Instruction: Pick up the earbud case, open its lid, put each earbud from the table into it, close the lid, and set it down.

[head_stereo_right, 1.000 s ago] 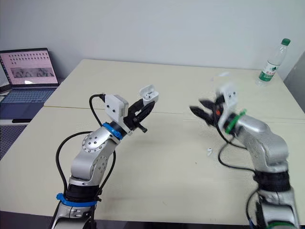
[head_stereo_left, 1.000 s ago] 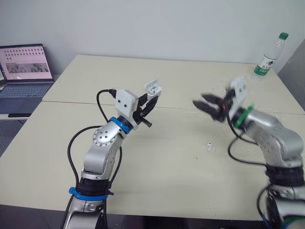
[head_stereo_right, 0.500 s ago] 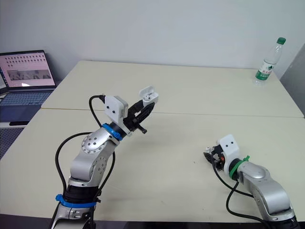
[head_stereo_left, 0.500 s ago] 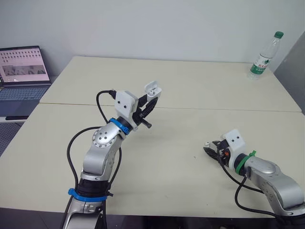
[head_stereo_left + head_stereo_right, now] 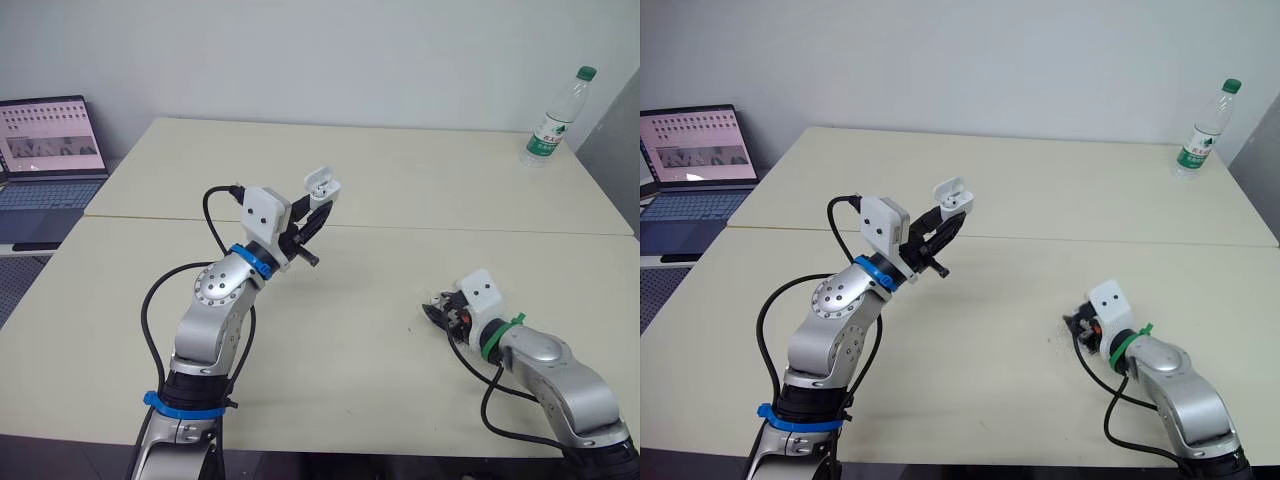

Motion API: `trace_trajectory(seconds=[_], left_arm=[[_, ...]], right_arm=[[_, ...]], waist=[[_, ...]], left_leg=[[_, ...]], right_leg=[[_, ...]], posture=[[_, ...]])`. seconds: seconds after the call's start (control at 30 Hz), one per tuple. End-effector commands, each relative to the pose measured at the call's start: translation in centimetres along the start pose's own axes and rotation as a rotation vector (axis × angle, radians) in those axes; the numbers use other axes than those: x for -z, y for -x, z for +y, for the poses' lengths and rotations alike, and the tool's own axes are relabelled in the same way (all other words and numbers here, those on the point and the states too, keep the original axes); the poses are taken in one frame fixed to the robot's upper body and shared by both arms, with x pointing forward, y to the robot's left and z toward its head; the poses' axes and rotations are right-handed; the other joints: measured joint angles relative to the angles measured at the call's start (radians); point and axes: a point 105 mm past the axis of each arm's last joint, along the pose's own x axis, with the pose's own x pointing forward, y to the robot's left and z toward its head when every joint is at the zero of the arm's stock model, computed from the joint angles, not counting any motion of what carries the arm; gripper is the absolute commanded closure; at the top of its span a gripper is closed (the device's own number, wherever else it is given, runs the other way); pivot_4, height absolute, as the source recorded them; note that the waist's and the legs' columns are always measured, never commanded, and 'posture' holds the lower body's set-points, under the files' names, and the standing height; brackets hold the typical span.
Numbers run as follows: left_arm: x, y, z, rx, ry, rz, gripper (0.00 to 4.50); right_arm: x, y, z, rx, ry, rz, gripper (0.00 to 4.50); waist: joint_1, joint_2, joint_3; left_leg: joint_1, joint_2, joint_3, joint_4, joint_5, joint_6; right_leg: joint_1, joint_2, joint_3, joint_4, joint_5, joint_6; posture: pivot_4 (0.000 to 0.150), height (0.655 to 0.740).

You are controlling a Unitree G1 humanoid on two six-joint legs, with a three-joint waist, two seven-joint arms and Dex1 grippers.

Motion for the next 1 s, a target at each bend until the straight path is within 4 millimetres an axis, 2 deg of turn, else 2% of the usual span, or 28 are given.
trace_trajectory(seconds=[0.03, 0.07, 0.1, 0.3, 0.4, 0.47, 0.57, 0.7, 0.83, 0.9, 1.0], left_arm=[[-1.3, 0.0, -0.1, 0.006, -0.031, -0.042, 3.72], [-1.3, 0.0, -0.1, 0.004, -0.032, -0.042, 3.72], [-1.3, 0.0, 0.0, 0.003, -0.032, -0.043, 3.72], [-1.3, 0.0, 0.0, -0.003, -0.035, -0.044, 3.72], [-1.2, 0.0, 0.0, -0.011, -0.030, -0.051, 3.72], [-1.2, -0.1, -0.2, -0.006, -0.023, -0.057, 3.72], [-1.1, -0.3, -0.5, 0.003, -0.018, -0.065, 3.72], [-1.0, -0.2, -0.4, 0.000, -0.021, -0.074, 3.72], [-0.7, -0.1, -0.8, 0.000, -0.030, -0.077, 3.72], [-0.7, 0.1, -0.9, -0.005, -0.030, -0.079, 3.72], [-0.5, 0.5, -1.0, -0.014, -0.030, -0.074, 3.72]], right_arm=[[-0.4, 0.1, -0.2, 0.003, 0.035, -0.005, 3.65], [-0.4, 0.1, -0.2, -0.001, 0.036, -0.004, 3.99], [-0.4, 0.0, -0.2, -0.004, 0.037, -0.003, 4.11], [-1.1, 0.3, -0.8, -0.073, 0.064, -0.022, 4.11], [-2.3, 1.3, -1.5, -0.226, 0.211, -0.023, 4.11], [-2.3, 2.5, -2.7, -0.322, 0.306, 0.026, 4.11], [-0.8, 4.9, -4.5, -0.470, 0.458, 0.171, 4.11], [2.7, 8.5, -7.4, -0.610, 0.578, 0.406, 4.11], [5.8, 11.1, -11.1, -0.613, 0.726, 0.571, 4.11], [6.2, 11.7, -13.0, -0.569, 0.752, 0.615, 4.11], [6.4, 12.0, -14.7, -0.531, 0.791, 0.657, 4.11]], waist=[[0.000, 0.000, 0.000], [0.000, 0.000, 0.000], [0.000, 0.000, 0.000], [0.000, 0.000, 0.000], [0.001, 0.000, 0.000], [0.001, 0.000, 0.000], [0.002, -0.001, 0.000], [0.004, -0.001, 0.001], [0.003, -0.002, 0.001], [0.001, -0.002, 0.001], [-0.001, -0.002, 0.001]], left_leg=[[0.000, 0.000, 0.000, 0.000, 0.000, 0.000], [0.000, 0.000, 0.000, 0.000, 0.000, 0.000], [0.000, 0.000, 0.000, 0.000, 0.000, 0.000], [0.000, 0.000, 0.000, 0.000, 0.000, 0.000], [0.000, -0.002, 0.000, 0.001, 0.000, 0.000], [0.000, -0.002, 0.000, 0.001, 0.000, 0.000], [0.001, -0.002, 0.000, 0.001, 0.000, 0.000], [0.002, -0.002, 0.000, 0.001, 0.000, 0.000], [0.005, -0.001, 0.002, 0.001, 0.000, 0.000], [0.008, -0.001, 0.004, 0.000, 0.000, 0.000], [0.013, -0.001, 0.006, 0.000, 0.000, 0.000]], right_leg=[[0.000, 0.000, 0.000, 0.000, 0.000, 0.000], [0.000, 0.000, 0.000, 0.000, 0.000, 0.000], [0.000, 0.000, 0.000, 0.000, 0.000, 0.000], [0.000, 0.000, 0.000, 0.000, 0.000, 0.000], [0.000, 0.000, 0.000, 0.000, 0.000, 0.000], [0.001, 0.000, 0.000, 0.000, 0.000, 0.000], [0.001, 0.000, -0.001, -0.001, 0.000, 0.001], [0.003, -0.001, -0.001, -0.002, 0.000, 0.001], [0.005, -0.001, 0.001, -0.001, 0.000, 0.001], [0.007, -0.001, 0.002, 0.000, 0.000, 0.001], [0.011, -0.001, 0.003, 0.000, 0.000, 0.001]], posture=[[0.150, 0.7400], [0.150, 0.7400], [0.150, 0.7400], [0.150, 0.7400], [0.150, 0.7400], [0.150, 0.7400], [0.150, 0.7400], [0.150, 0.7400], [0.150, 0.7400], [0.150, 0.7400], [0.150, 0.7400]])
